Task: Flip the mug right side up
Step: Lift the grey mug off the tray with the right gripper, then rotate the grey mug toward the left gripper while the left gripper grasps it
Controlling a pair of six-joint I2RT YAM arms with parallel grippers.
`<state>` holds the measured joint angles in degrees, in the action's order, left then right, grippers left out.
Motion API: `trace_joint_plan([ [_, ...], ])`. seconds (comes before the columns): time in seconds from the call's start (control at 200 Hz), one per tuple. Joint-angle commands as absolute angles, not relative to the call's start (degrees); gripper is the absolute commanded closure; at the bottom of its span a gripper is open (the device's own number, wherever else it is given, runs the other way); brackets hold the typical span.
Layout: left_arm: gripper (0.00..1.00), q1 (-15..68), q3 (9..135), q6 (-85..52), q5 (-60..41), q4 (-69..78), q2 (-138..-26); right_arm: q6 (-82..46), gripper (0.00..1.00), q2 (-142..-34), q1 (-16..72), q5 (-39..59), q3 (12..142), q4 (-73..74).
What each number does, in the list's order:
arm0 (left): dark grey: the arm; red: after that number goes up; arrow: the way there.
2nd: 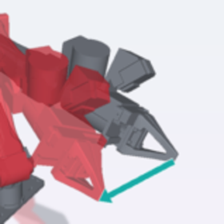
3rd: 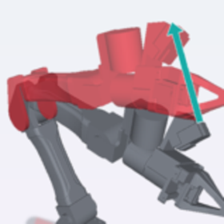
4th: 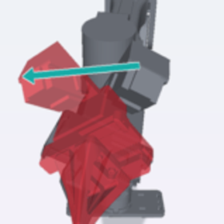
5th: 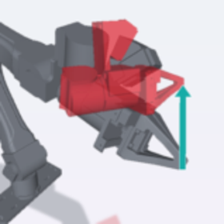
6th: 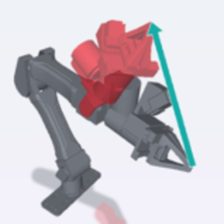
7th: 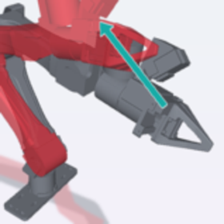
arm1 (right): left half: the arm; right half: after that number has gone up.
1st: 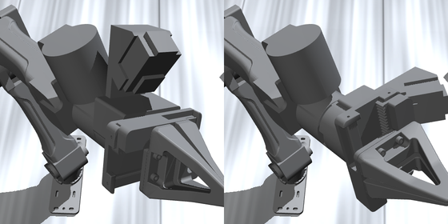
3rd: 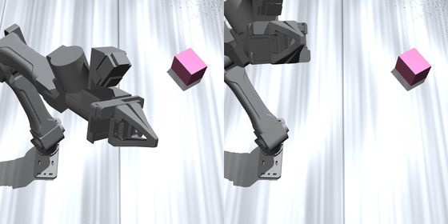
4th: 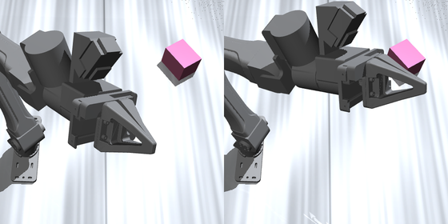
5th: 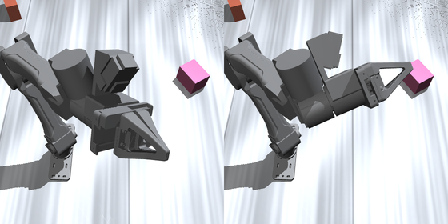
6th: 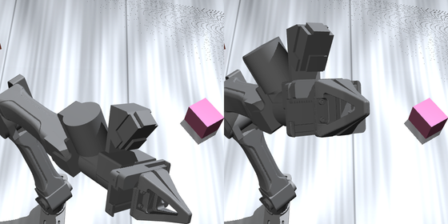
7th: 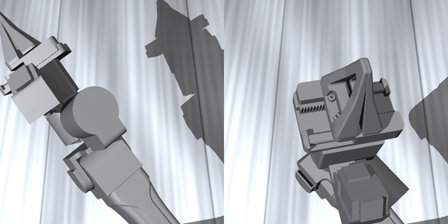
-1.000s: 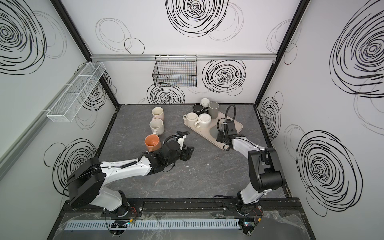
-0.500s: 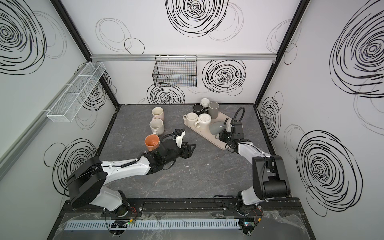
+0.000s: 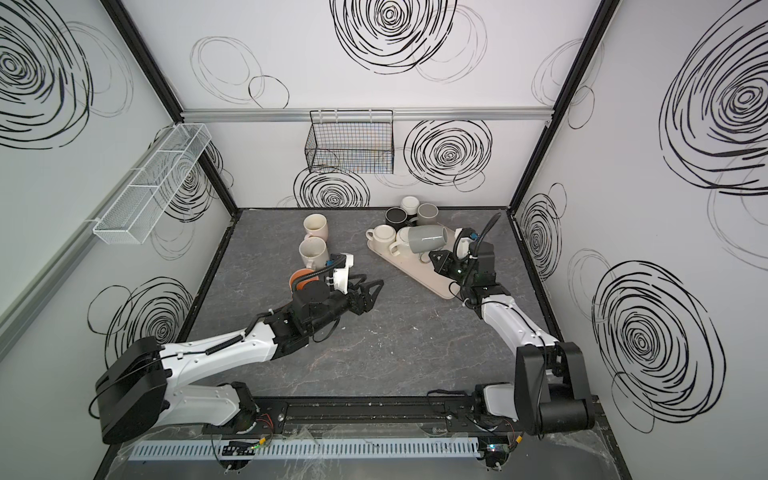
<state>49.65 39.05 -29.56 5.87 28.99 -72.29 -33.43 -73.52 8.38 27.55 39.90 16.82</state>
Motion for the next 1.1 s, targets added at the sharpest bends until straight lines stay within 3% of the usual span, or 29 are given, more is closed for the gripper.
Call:
trace_joint_plan([
  [0.0,0.25,49.4,37.3,-27.2,7.6,27.5,-68.0,-34.7,1.0,-68.7,10.9,31.7,39.6,25.1],
  [0.35,0.21,46.5,34.8,-29.5,-1.4,31.5,-65.4,-39.1,1.0,-66.3,20.9,35.4,39.4,33.5],
  [0.746,0.2,43.9,31.7,-33.7,-4.6,38.5,-63.6,-44.6,1.0,-68.2,26.5,40.0,42.2,39.5],
  [0.991,0.21,42.4,32.0,-33.9,-6.1,40.4,-62.9,-48.1,1.0,-69.2,29.2,40.8,42.0,43.8],
  [1.096,0.26,41.5,32.1,-35.8,-8.3,44.4,-64.0,-49.5,1.0,-69.6,29.9,40.9,41.8,45.4],
])
